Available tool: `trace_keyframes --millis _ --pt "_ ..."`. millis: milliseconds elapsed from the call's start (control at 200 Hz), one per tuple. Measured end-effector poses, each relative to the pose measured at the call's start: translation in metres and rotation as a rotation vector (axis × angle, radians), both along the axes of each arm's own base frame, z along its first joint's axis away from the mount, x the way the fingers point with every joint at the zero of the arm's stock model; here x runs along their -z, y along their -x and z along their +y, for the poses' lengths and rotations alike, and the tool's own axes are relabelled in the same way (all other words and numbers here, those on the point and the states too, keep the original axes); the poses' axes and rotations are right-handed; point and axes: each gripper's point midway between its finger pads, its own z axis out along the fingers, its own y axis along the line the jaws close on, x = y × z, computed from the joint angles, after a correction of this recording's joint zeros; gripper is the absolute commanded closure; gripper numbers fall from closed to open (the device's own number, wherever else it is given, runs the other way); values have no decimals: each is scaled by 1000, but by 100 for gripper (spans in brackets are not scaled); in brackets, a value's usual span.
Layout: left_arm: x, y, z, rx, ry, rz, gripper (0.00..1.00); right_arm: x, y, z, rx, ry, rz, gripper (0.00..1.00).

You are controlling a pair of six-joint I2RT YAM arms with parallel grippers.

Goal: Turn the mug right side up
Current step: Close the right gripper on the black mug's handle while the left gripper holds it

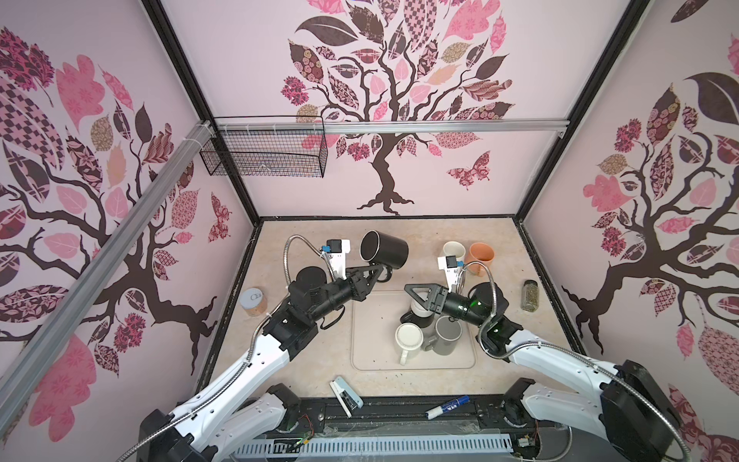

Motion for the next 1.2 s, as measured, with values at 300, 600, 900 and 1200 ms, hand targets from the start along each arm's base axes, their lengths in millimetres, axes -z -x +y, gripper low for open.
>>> trace_keyframes --millis 300,600,900,1200 --pt "-10 4 -16 97 135 13 100 -21 0 5 -41 -107 -22 40" --pt "-10 8 -25 163 225 22 100 -51 -9 12 -59 -187 -57 45" --pt "-30 15 -23 202 325 -25 100 -68 -19 20 -82 -253 -59 52" --pt "-29 13 -23 202 386 -22 100 -71 -21 24 -96 -266 -61 57"
